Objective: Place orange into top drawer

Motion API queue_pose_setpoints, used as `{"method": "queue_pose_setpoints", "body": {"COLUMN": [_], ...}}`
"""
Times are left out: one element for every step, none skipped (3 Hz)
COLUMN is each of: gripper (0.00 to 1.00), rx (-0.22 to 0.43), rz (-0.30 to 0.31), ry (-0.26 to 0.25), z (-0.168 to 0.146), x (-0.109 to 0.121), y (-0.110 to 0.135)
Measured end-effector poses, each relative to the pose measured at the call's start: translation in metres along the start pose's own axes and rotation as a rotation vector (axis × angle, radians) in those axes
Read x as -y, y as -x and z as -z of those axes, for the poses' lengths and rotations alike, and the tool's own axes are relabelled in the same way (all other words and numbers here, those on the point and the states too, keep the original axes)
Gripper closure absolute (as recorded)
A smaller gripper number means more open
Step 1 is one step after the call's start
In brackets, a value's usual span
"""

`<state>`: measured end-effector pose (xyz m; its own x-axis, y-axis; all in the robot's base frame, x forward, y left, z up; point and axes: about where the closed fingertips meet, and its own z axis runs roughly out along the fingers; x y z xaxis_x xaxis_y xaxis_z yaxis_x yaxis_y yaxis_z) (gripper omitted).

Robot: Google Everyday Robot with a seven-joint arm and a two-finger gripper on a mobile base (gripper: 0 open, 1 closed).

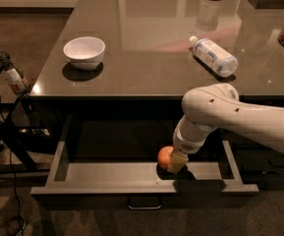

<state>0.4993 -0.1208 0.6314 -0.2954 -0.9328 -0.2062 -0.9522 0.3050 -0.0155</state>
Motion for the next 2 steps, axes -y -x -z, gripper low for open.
{"method": "queue_pose_setpoints", "body": {"gripper": [0.34, 0.11], "rx": [0.0, 0.0], "rz": [0.0, 0.0], "ry": [0.0, 0.0], "z": [0.0, 0.0], "x": [0.0, 0.0], "y": [0.0, 0.0]}}
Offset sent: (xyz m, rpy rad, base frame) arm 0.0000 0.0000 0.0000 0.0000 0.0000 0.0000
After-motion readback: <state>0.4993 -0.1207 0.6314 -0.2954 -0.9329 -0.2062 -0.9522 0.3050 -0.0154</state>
